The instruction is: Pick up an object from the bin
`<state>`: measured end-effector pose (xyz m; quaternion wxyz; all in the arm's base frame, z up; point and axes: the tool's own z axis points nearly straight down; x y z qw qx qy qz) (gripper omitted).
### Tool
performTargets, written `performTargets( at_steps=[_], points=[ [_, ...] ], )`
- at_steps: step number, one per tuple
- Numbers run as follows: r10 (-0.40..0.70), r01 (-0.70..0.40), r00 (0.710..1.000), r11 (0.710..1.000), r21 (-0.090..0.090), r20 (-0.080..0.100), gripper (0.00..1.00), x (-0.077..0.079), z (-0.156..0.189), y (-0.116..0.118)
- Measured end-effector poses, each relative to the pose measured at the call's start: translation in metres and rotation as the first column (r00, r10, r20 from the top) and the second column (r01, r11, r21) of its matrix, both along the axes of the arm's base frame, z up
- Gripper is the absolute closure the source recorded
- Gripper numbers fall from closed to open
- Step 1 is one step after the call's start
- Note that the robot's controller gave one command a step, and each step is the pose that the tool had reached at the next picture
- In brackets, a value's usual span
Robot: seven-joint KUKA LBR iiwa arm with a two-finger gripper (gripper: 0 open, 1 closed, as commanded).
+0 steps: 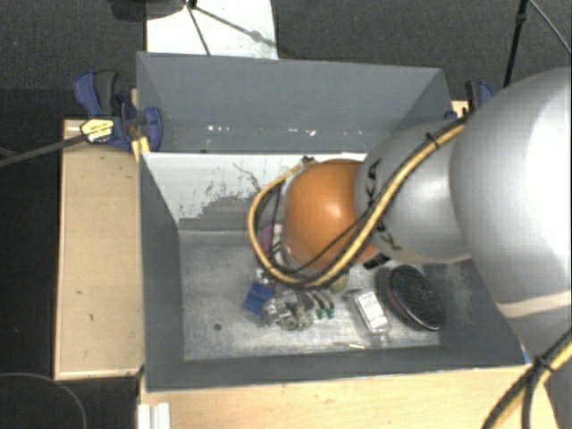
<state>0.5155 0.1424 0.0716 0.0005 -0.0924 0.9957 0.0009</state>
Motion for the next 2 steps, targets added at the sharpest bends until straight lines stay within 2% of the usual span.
performTargets(
  at_steps=[1, 2],
  points=[
    [0.18, -0.18, 0.984, 0.984, -0.001, 0.008, 1.0, -0.016, 0.128, 0.008],
    [0.488, -0.488, 0.873, 0.873, -0.005, 0.005, 1.0, -0.026, 0.184, -0.076]
  ],
)
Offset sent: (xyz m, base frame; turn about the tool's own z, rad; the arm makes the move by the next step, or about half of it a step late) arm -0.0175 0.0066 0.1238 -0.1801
